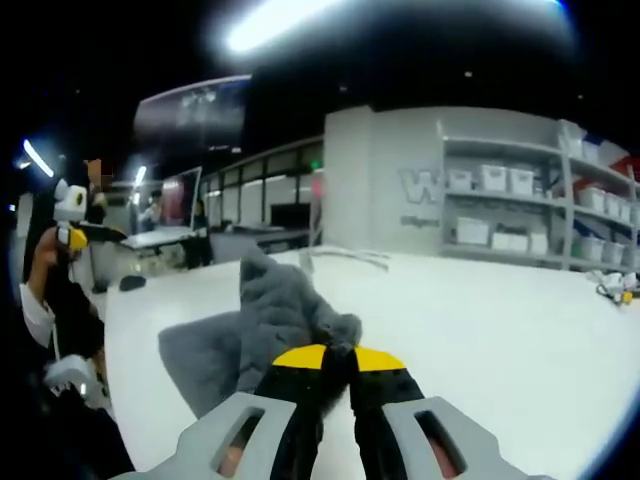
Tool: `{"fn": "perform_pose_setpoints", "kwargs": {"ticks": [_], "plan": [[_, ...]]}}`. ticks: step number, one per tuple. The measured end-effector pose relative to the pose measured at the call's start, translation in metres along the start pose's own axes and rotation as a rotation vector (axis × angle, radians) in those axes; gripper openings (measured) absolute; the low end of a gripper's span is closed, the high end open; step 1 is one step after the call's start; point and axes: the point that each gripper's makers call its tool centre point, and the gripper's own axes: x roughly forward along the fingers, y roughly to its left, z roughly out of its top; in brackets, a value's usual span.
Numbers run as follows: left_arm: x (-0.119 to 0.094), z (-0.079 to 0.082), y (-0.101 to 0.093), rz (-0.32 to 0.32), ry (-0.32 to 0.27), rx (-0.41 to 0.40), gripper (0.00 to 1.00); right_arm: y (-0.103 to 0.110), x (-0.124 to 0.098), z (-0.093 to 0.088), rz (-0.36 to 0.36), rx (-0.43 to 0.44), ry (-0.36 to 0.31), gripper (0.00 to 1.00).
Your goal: Open the folded towel by lifting each exposed corner and separating the folded layers until the towel lies flat within the target outline without major curled edges
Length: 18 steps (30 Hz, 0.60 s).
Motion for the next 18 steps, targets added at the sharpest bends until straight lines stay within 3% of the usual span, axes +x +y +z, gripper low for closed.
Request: {"fn": "perform_pose_setpoints", "kwargs": {"ticks": [18], "plan": [[0.0013,-0.0019,0.0007,0.006,0.012,0.017,0.96,-0.0035,-0.0043,-0.0015,-0.01,-0.003,0.003,0.04]]}}
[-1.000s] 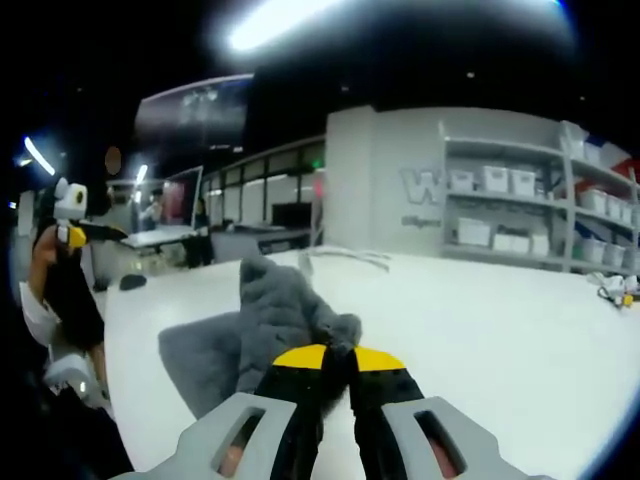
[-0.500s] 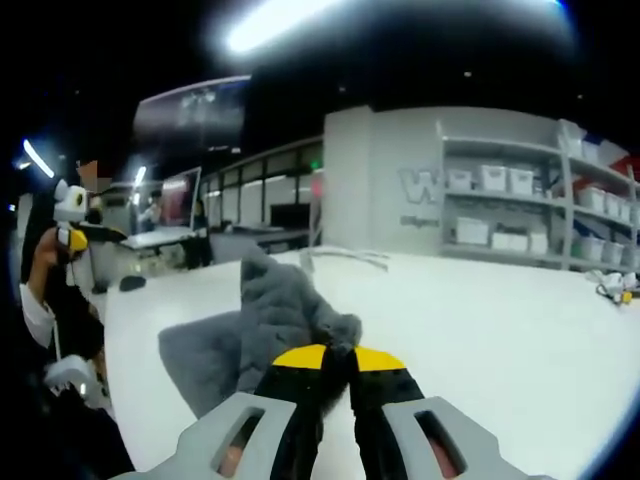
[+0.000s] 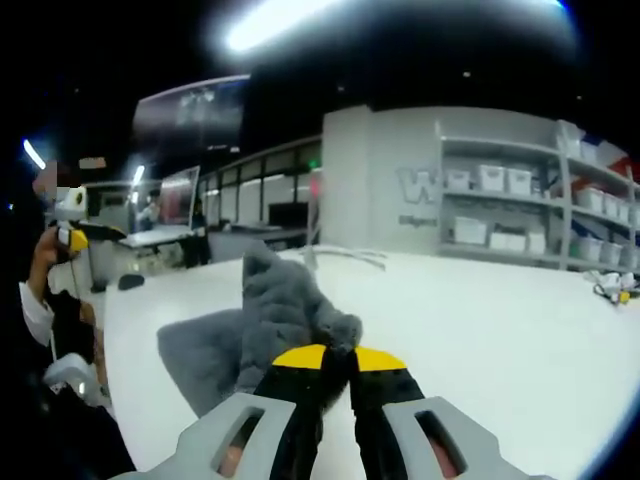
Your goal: Open the folded towel by lifting each exposed corner and separating the folded layers until the towel lies flat within the target outline without major curled edges
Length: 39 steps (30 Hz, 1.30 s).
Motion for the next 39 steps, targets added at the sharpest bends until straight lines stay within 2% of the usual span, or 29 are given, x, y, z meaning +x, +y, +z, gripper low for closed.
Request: {"fn": "perform_pose_setpoints", "kwargs": {"ticks": [39], "plan": [[0.005,-0.006,0.002,-0.003,0.031,0.019,0.95,-0.015,-0.01,-0.004,-0.023,0.01,0.011,0.04]]}}
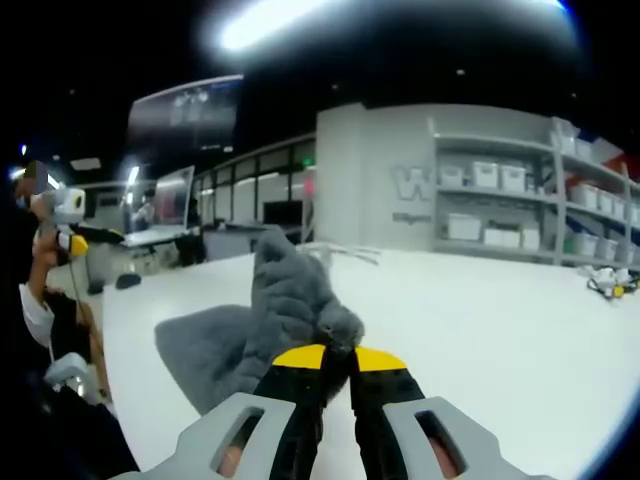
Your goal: Open the folded towel by lifting each exposed corner and separating the folded layers until the towel lies flat within the target outline without major curled edges
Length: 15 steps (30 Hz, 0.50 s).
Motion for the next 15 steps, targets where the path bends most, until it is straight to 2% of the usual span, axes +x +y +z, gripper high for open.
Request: {"fn": "perform_pose_setpoints", "kwargs": {"ticks": [15], "plan": [[-0.0003,0.0,0.0018,0.002,0.002,0.003,0.95,-0.0036,-0.0022,-0.0016,-0.007,0.001,0.005,0.04]]}}
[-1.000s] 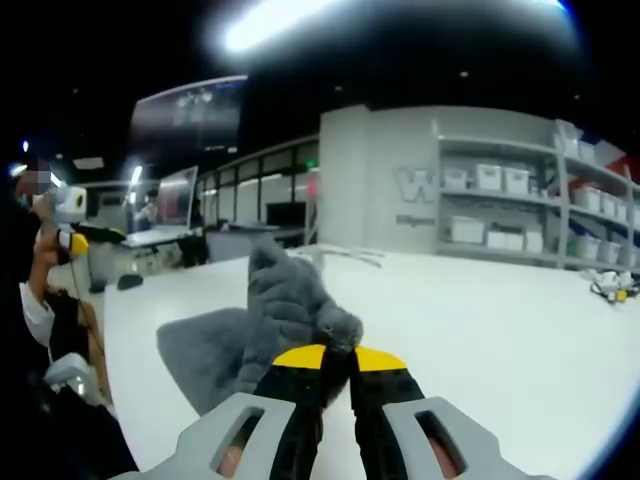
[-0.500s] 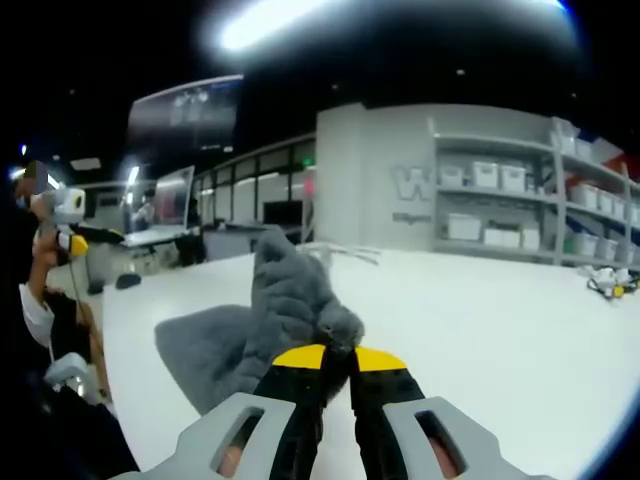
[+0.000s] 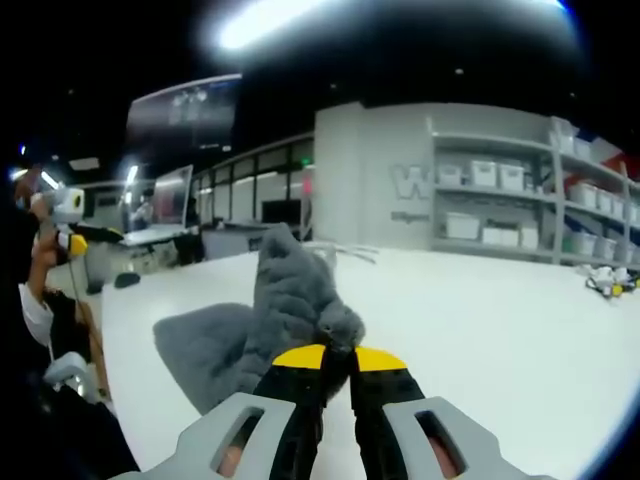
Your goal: Open the folded towel by lifting each exposed corner and separating the folded layers until the towel lies flat within the target outline without major curled edges
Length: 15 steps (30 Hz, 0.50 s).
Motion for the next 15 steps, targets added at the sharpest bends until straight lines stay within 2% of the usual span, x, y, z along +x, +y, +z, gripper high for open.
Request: {"fn": "perform_pose_setpoints", "kwargs": {"ticks": [15], "plan": [[0.0005,-0.0003,-0.002,0.001,0.001,0.001,0.95,-0.0046,-0.0052,-0.0023,-0.011,0.004,0.006,0.05]]}}
